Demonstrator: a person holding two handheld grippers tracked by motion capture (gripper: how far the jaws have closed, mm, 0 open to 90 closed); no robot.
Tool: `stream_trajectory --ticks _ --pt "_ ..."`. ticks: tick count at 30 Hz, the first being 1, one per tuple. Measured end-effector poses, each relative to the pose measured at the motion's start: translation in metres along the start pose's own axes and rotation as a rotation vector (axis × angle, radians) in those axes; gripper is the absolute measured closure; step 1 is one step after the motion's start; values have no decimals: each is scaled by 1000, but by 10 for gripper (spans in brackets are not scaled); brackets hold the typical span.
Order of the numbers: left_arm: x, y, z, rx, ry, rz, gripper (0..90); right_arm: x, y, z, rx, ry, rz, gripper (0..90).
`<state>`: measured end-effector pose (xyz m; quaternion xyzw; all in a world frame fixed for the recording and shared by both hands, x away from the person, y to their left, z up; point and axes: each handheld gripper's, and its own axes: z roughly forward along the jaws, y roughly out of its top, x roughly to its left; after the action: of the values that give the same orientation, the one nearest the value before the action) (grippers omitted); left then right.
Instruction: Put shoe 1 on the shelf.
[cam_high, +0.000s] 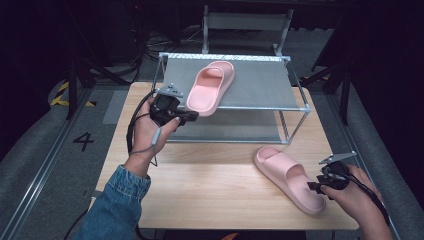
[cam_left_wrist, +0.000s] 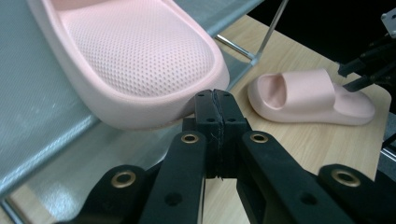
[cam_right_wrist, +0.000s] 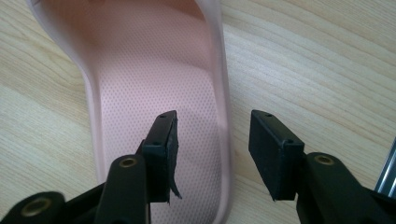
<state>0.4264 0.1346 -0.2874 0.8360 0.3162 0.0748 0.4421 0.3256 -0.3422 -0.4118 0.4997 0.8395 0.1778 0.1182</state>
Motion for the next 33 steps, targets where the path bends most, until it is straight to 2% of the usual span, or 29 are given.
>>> stream_trajectory --ticks 7,17,20,24,30,33 --pt "0 17 24 13 -10 13 900 0 0 1 6 6 -2 529" --pt "5 31 51 -2 -35 -15 898 -1 -2 0 5 6 -1 528" --pt "4 38 60 18 -32 -4 897 -1 -3 -1 2 6 5 528" --pt "5 42 70 25 -30 -12 896 -3 -7 -1 8 5 11 527" --pt "8 46 77 21 -38 -21 886 -5 -13 -3 8 -1 24 527" --pt "6 46 77 8 -50 -27 830 -4 -14 -5 7 -3 23 527"
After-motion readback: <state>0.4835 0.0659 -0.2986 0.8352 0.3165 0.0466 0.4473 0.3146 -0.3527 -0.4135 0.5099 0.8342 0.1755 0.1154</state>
